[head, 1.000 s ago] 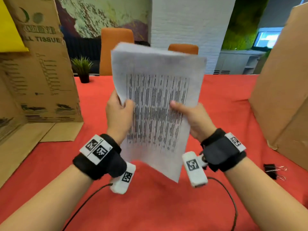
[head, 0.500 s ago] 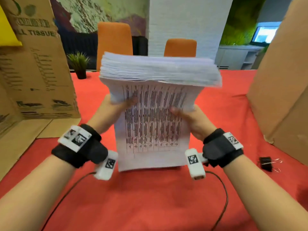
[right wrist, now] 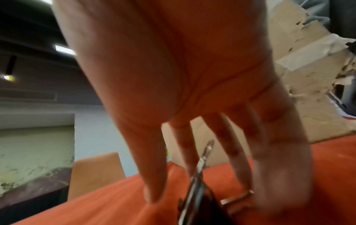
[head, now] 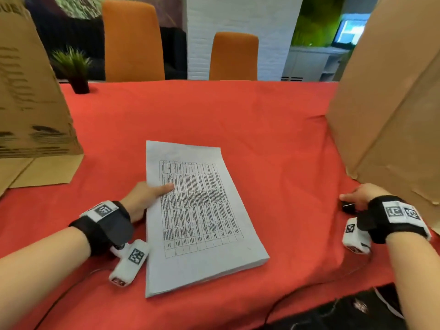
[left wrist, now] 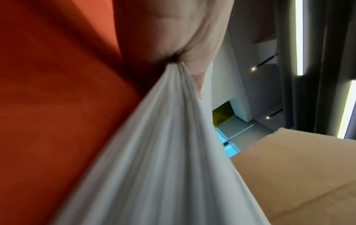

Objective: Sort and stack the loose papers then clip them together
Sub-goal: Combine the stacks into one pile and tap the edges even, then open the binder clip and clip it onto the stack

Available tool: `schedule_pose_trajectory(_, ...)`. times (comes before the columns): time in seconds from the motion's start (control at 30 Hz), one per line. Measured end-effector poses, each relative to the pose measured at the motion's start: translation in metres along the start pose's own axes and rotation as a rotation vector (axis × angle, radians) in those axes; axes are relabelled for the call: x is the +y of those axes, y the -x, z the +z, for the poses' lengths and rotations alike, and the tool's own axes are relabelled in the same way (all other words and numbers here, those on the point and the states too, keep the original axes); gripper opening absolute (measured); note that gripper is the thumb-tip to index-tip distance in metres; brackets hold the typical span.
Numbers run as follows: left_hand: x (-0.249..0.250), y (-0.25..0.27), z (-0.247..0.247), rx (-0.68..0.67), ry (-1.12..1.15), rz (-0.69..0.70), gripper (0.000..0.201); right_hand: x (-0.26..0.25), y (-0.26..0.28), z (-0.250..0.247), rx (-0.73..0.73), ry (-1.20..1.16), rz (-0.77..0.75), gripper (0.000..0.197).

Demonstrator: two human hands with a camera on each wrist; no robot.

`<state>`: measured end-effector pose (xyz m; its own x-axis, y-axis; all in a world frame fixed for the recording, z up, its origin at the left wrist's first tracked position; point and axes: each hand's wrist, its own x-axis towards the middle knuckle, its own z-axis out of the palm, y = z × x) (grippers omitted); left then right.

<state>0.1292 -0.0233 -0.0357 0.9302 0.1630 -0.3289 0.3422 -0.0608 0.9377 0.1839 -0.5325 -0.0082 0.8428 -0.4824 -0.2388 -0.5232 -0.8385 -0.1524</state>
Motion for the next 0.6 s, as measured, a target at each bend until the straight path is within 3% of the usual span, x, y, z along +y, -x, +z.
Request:
schedule_pose_trajectory(0.1, 0.0, -0.004, 0.001, -0.018, -0.017, -0.01, 0.041, -0.007, 0.005, 0.001, -0.05, -0.054, -0.031, 0.026)
schedule_pose_trajectory(0.2, -0.001, -0.004, 0.0, -0.014, -0.014, -0.024, 0.037, -0.039, 0.023, -0.009, -0.052, -0.539, -0.084, 0.02)
schedule_pose_trajectory(0.27, -0.001, -0.005, 0.0, -0.011, -0.009, -0.032, 0.035, -0.084, 0.047, -0.016, -0.12, -0.86, -0.289, 0.021)
schedule_pose_trajectory(0.33, -0.001, -0.005, 0.0, -0.013, -0.01, -0.038, 0.033, -0.141, 0.076, -0.017, -0.301, -1.169, -0.5, 0.015)
schedule_pose_trajectory(0.4, -0.002, -0.007, 0.0, -0.015, -0.022, -0.032, 0.031, -0.203, 0.101, -0.007, -0.556, -1.414, -0.591, 0.016)
schedule_pose_trajectory(0.53, -0.003, -0.006, 0.0, -0.015, -0.03, -0.032, 0.025, -0.304, 0.124, 0.047, -1.035, -1.767, -0.408, 0.017)
schedule_pose_trajectory(0.6, -0.003, -0.007, 0.0, -0.009, -0.021, -0.033, 0.025, -0.331, 0.124, 0.077, -1.132, -1.929, -0.283, 0.019)
